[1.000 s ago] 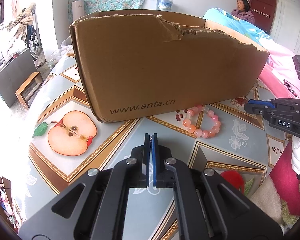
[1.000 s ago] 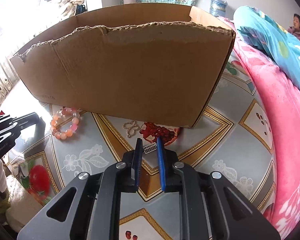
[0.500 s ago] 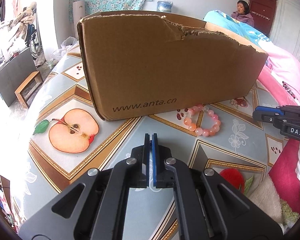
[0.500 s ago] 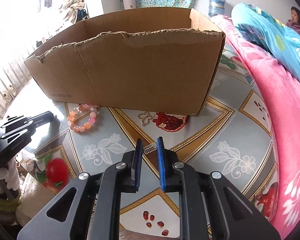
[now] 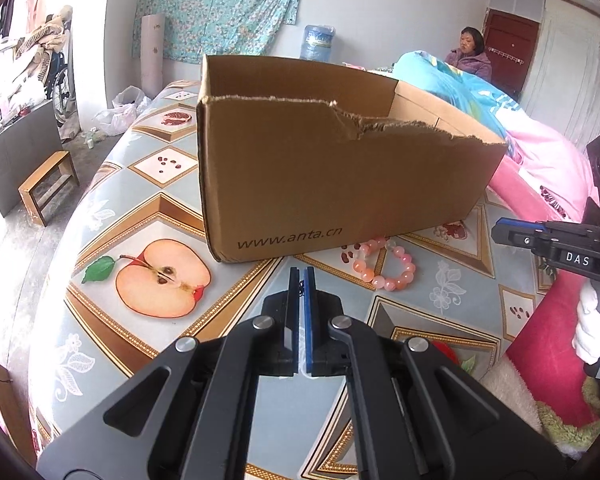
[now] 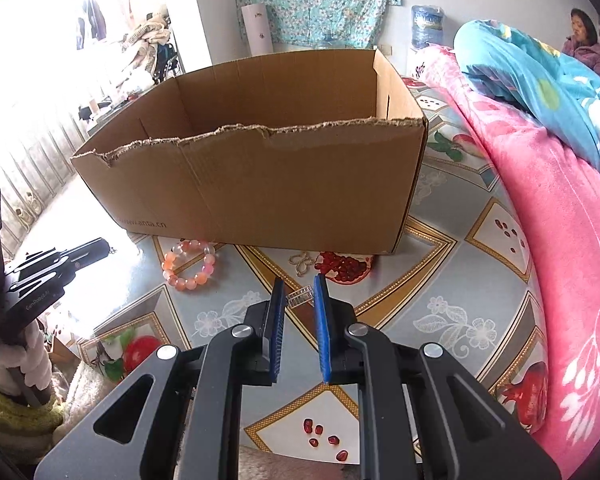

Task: Organize jewelry
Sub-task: 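Carry the gold charm in the right tool up over the box, then open the right tool over the box to drop the gold charm, then move both tools out of the box back to the table beside it, then place the left tool around the pink bead bracelet while the right tool approaches a gold charm, then close the left tool on the pink bead bracelet while the right tool grasps the gold charm, then carry the bracelet with the left tool while the right tool carries the charm over the box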

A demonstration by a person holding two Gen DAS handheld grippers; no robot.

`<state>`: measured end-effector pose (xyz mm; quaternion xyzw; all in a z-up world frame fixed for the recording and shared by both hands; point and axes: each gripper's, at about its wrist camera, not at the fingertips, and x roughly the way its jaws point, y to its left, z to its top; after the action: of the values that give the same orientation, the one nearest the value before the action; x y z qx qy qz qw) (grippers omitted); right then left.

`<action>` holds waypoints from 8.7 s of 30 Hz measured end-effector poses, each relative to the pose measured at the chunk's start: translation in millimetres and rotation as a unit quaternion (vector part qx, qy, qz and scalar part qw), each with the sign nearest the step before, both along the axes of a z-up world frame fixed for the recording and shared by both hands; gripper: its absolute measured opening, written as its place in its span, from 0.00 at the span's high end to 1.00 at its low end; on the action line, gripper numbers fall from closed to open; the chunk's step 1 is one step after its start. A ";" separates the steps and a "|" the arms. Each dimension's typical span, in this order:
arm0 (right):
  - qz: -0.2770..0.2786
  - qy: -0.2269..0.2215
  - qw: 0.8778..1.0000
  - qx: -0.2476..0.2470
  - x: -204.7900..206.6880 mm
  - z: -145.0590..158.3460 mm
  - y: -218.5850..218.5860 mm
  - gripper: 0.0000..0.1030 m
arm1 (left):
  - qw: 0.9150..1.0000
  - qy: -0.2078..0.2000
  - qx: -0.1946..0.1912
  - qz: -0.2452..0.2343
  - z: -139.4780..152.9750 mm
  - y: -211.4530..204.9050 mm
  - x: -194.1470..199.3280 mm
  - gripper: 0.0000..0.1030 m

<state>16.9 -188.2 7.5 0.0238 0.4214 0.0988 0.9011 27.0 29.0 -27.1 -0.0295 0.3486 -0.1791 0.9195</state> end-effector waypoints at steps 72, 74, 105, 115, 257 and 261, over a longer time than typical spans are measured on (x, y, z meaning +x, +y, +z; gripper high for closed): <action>-0.044 0.053 0.984 0.162 10.0 0.2 -56.2 0.81 | 0.988 0.088 0.018 -0.128 -6.2 -102.0 45.1 0.75; -0.045 0.053 0.986 0.153 10.7 -2.9 -55.4 0.81 | 0.987 0.102 0.031 -0.119 -17.5 -101.1 46.9 0.75; 0.021 0.037 0.997 -0.059 50.5 -32.5 32.8 0.89 | 0.995 0.091 0.020 -0.047 -22.0 -53.9 20.4 0.75; 0.015 0.071 0.997 -0.015 34.4 -28.8 28.0 0.96 | 0.995 0.092 0.006 -0.038 -23.0 -45.4 14.6 0.75; -0.005 -0.111 0.990 0.081 14.1 124.6 -11.8 0.81 | 0.988 -0.006 -0.072 -0.138 145.8 -36.2 16.6 0.92; 0.017 -0.113 0.989 0.088 48.4 144.9 -19.3 0.81 | 0.983 -0.030 -0.103 -0.146 171.6 -44.9 39.1 0.92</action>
<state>65.3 -207.5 152.4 0.0851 0.3067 0.1527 0.9356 66.1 -15.9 144.5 -0.0680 0.3013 -0.3469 0.8856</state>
